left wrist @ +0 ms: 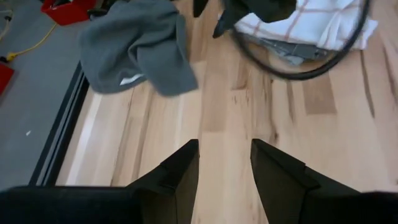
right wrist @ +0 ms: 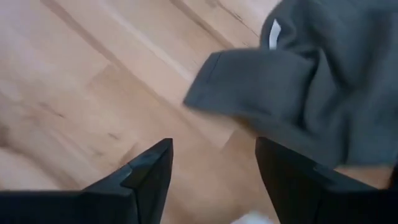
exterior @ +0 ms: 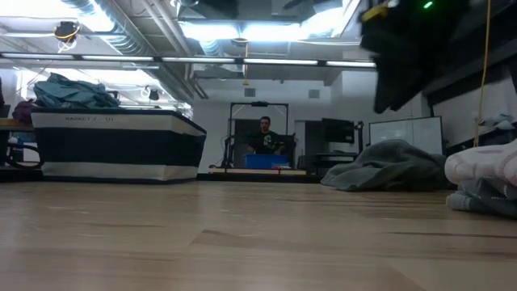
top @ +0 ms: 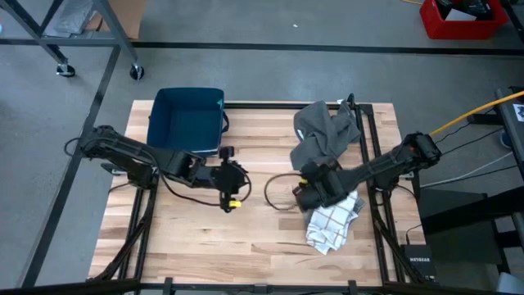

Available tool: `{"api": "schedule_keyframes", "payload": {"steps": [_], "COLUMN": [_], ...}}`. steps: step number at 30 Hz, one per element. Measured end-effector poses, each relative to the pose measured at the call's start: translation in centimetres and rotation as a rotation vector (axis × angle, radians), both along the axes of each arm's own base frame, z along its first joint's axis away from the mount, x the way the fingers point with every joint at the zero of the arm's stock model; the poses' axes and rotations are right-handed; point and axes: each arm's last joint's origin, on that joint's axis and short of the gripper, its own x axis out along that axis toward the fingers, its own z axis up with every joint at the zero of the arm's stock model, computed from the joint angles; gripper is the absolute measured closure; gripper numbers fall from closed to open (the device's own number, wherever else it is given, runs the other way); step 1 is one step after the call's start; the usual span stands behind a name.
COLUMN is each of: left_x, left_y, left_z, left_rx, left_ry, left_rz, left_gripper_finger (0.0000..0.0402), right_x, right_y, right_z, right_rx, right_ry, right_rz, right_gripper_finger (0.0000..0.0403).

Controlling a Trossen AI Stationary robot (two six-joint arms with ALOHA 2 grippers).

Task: Fold towel
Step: Fold the gray towel

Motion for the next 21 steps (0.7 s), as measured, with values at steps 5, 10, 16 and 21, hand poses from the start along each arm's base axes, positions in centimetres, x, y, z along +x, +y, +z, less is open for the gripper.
{"api": "schedule_keyframes", "payload": {"steps": [5, 10, 16, 21], "left_x": [-1.2, -1.2, -0.9, -0.9], "left_y": [1.1, 1.4, 1.3, 1.3], "left_z": [-1.0, -1.2, -1.0, -0.9], "left_rx": [-0.017, -0.061, -0.078, -0.113], "left_ry": [-0.037, -0.089, -0.124, -0.148], "left_rz": [0.036, 0.069, 0.072, 0.096], "left_gripper_finger": [0.0266, 0.0266, 0.0266, 0.0266], "right_x": [1.8, 3.0, 3.4, 3.6], "right_y": [-3.4, -6.5, -9.4, -10.5], "right_z": [0.0, 0.0, -0.2, -1.2], "right_rx": [0.034, 0.039, 0.061, 0.125], "right_ry": [0.091, 0.14, 0.218, 0.307], "right_rz": [0.146, 0.293, 0.411, 0.555], "right_gripper_finger": [0.0164, 0.0164, 0.0164, 0.0164]}}
